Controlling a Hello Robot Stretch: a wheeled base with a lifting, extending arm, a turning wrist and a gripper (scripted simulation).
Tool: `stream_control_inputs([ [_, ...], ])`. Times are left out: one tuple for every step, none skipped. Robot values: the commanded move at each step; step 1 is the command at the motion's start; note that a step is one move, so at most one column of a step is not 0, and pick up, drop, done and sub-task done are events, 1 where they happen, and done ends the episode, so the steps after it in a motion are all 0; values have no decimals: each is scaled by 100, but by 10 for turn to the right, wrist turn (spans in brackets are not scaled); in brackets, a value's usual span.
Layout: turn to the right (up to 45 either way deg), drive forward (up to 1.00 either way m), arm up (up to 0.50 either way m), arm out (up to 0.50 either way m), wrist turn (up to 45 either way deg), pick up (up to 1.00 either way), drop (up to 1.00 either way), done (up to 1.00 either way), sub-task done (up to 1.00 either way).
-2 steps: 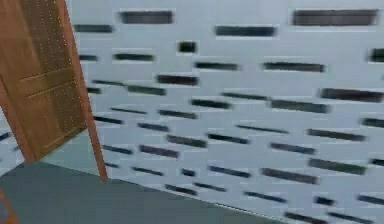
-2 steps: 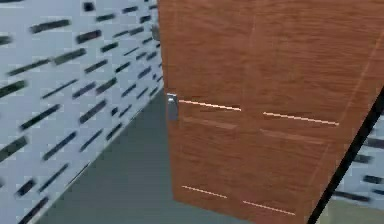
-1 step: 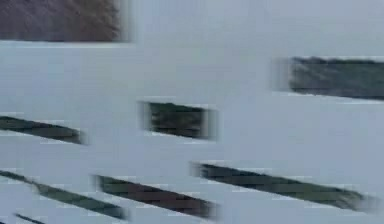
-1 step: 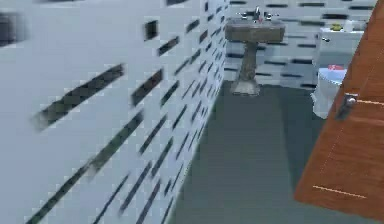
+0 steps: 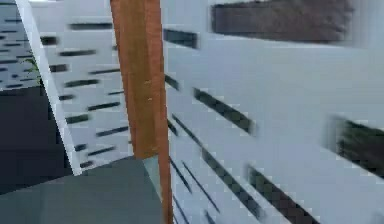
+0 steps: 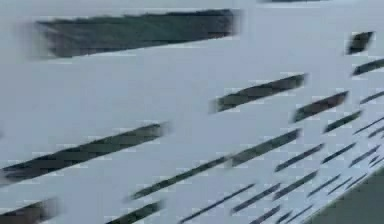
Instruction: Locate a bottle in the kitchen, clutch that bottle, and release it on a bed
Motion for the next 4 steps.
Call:
stream_control_inputs([
  [-420, 0, 0, 0, 0, 0, 0, 0, 0],
  [0, 85, 0, 0, 0, 0, 0, 0, 0],
  [-120, 0, 0, 0, 0, 0, 0, 0, 0],
  [0, 100, 0, 0, 0, 0, 0, 0, 0],
])
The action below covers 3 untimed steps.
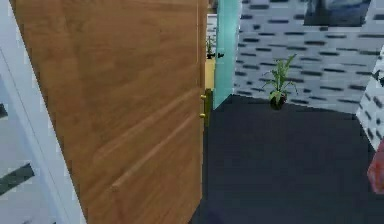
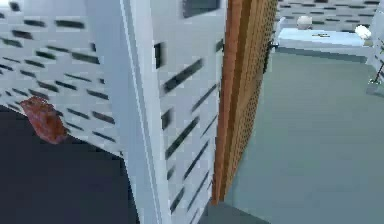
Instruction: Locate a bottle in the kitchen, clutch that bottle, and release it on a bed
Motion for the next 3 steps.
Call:
stream_control_inputs([
  [0, 10, 0, 0, 0, 0, 0, 0, 0],
  [330, 0, 0, 0, 0, 0, 0, 0, 0],
  [0, 100, 0, 0, 0, 0, 0, 0, 0],
])
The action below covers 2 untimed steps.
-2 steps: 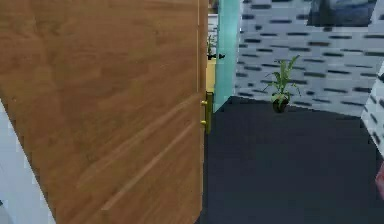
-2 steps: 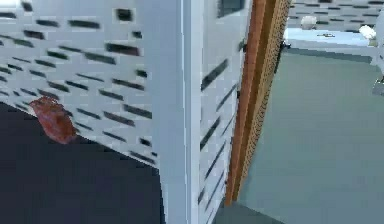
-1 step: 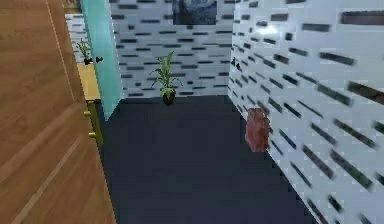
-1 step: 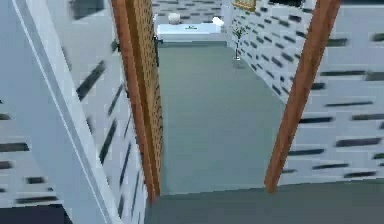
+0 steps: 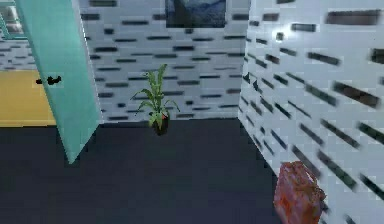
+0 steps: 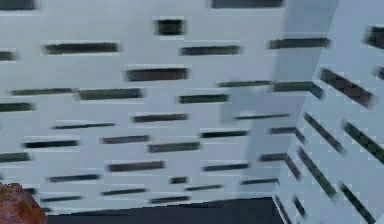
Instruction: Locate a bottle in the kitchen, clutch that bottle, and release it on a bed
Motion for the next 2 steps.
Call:
stream_control_inputs([
  [60, 0, 0, 0, 0, 0, 0, 0, 0],
  [0, 20, 0, 0, 0, 0, 0, 0, 0],
])
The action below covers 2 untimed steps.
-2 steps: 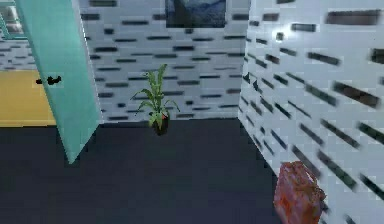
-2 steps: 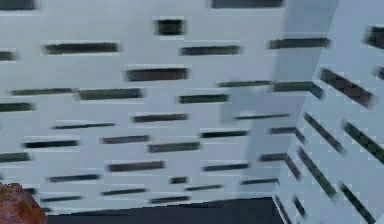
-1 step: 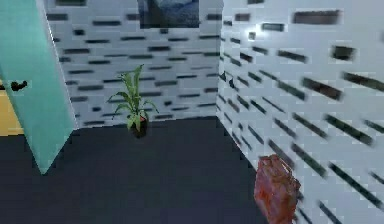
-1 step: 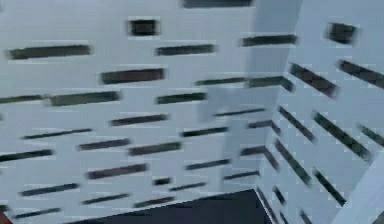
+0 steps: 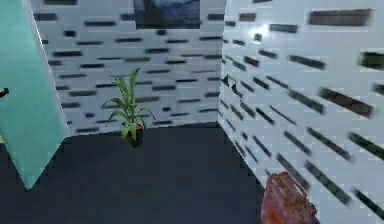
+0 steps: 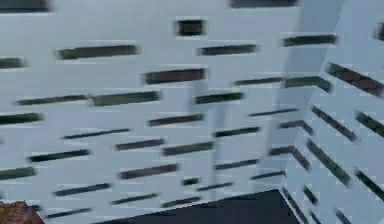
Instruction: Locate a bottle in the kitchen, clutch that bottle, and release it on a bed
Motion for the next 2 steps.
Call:
stream_control_inputs([
  [-450, 0, 0, 0, 0, 0, 0, 0, 0],
  [0, 75, 0, 0, 0, 0, 0, 0, 0],
])
